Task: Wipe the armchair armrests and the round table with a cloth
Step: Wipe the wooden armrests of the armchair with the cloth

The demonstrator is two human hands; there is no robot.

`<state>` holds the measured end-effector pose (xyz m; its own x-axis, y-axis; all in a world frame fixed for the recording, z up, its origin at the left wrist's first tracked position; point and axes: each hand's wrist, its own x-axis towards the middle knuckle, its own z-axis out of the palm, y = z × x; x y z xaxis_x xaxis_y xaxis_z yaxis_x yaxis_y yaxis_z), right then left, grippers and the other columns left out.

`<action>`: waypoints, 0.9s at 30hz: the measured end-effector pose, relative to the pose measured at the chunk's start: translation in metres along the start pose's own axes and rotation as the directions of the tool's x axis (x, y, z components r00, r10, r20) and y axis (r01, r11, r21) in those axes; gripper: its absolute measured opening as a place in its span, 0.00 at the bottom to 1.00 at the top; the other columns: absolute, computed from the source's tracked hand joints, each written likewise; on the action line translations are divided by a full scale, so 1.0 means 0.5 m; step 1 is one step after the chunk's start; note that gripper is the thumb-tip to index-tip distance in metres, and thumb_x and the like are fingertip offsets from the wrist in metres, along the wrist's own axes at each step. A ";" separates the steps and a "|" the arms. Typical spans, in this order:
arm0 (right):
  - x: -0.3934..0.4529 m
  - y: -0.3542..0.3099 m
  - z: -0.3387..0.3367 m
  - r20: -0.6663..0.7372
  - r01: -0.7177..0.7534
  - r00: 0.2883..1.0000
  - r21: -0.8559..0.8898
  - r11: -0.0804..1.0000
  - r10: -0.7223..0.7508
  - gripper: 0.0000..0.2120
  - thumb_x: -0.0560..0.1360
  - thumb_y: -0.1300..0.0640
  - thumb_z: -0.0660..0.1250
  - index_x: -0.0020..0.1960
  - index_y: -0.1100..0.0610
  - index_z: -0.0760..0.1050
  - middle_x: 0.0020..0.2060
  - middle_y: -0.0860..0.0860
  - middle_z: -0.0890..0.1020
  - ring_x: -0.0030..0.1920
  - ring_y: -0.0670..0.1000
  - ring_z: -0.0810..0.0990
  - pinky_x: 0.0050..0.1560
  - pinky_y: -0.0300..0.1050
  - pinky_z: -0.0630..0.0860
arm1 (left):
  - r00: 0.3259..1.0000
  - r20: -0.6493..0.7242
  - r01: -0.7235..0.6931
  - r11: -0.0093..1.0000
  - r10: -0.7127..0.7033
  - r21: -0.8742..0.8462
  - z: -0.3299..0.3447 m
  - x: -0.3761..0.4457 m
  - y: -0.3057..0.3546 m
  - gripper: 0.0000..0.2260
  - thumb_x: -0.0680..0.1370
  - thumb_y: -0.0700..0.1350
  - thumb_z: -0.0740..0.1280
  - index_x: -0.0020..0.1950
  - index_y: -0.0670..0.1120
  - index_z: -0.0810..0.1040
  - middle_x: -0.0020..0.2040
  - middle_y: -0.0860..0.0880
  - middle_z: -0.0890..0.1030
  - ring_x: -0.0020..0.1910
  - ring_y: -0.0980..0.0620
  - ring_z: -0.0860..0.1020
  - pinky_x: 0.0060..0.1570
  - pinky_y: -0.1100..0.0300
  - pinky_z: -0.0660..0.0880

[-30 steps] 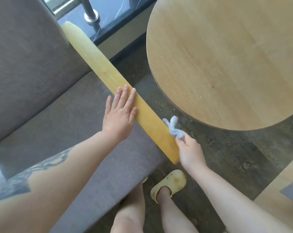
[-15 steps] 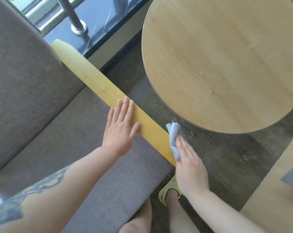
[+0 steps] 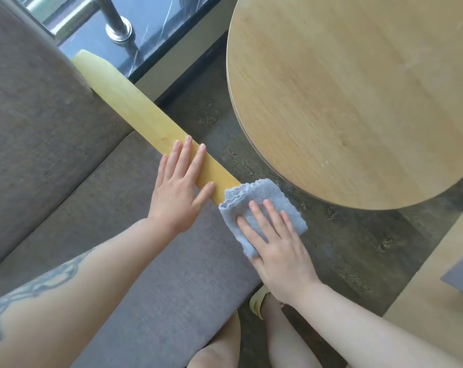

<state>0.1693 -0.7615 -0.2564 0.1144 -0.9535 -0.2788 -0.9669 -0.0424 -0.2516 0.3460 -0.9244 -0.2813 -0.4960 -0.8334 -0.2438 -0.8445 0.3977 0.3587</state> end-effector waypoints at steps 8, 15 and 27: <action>-0.029 -0.023 0.018 0.005 -0.024 1.000 0.068 0.997 0.023 0.25 0.81 0.47 0.49 0.77 0.51 0.58 0.76 0.46 0.60 0.77 0.49 0.53 0.73 0.54 0.54 | 0.997 0.007 0.073 0.997 -0.073 -0.001 -0.032 0.049 -0.031 0.29 0.81 0.56 0.53 0.79 0.53 0.45 0.79 0.51 0.41 0.77 0.52 0.37 0.73 0.55 0.36; 0.121 -0.085 0.012 -0.058 -0.237 0.970 -0.001 0.971 0.237 0.30 0.80 0.46 0.53 0.78 0.55 0.53 0.77 0.55 0.55 0.77 0.56 0.53 0.73 0.57 0.52 | 0.998 0.009 0.059 0.998 -0.059 0.010 -0.027 0.049 -0.042 0.29 0.81 0.59 0.51 0.78 0.54 0.41 0.78 0.54 0.38 0.76 0.55 0.35 0.72 0.57 0.35; 0.219 -0.092 -0.007 -0.069 -0.171 0.982 0.037 0.985 0.173 0.30 0.79 0.45 0.50 0.78 0.55 0.53 0.77 0.53 0.57 0.76 0.54 0.55 0.75 0.53 0.55 | 1.000 0.017 0.014 0.997 -0.015 0.073 -0.038 0.069 -0.091 0.28 0.78 0.63 0.39 0.77 0.57 0.39 0.77 0.55 0.38 0.75 0.55 0.34 0.73 0.57 0.36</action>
<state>0.2253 -0.8653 -0.2720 -0.0707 -0.9646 -0.2539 -0.9632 0.1322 -0.2339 0.3713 -0.9784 -0.2887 -0.4867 -0.8326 -0.2643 -0.8637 0.4132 0.2887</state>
